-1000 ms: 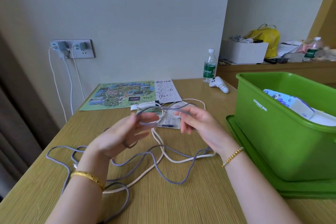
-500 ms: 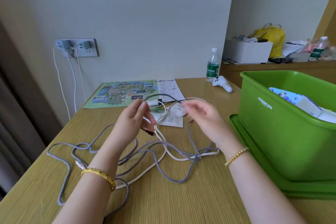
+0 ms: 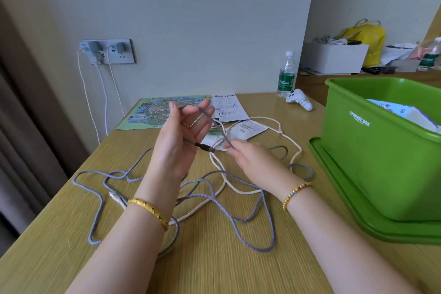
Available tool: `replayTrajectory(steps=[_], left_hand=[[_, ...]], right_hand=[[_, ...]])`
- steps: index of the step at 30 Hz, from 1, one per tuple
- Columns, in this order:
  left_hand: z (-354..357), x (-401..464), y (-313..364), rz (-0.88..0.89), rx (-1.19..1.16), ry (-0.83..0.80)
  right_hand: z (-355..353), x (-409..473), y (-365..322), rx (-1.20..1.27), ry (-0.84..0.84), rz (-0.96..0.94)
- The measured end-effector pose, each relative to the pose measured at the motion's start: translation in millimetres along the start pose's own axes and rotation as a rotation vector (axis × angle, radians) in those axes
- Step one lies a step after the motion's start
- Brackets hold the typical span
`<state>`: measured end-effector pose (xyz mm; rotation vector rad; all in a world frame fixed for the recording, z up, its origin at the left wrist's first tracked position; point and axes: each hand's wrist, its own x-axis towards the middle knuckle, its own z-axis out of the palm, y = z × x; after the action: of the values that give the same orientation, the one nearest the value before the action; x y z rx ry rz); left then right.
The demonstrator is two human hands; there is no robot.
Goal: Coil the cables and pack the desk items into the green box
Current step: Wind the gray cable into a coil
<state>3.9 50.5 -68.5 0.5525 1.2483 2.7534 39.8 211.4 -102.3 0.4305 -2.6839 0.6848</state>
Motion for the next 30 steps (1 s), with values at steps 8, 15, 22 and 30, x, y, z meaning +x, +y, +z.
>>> replayTrajectory(steps=[8, 15, 22, 30], left_hand=[[-7, 4, 4, 0.046, -0.166, 0.283], [-14, 6, 13, 0.04, -0.014, 0.335], [-30, 15, 14, -0.06, 0.272, 0.372], [-9, -4, -9, -0.247, 1.087, -0.173]], right_hand=[[4, -5, -1, -0.152, -0.148, 0.017], [-4, -5, 3, -0.244, -0.123, 0.074], [-42, -5, 18, 0.868, -0.076, 0.243], [-54, -5, 27, 1.559, 0.04, 0.178]])
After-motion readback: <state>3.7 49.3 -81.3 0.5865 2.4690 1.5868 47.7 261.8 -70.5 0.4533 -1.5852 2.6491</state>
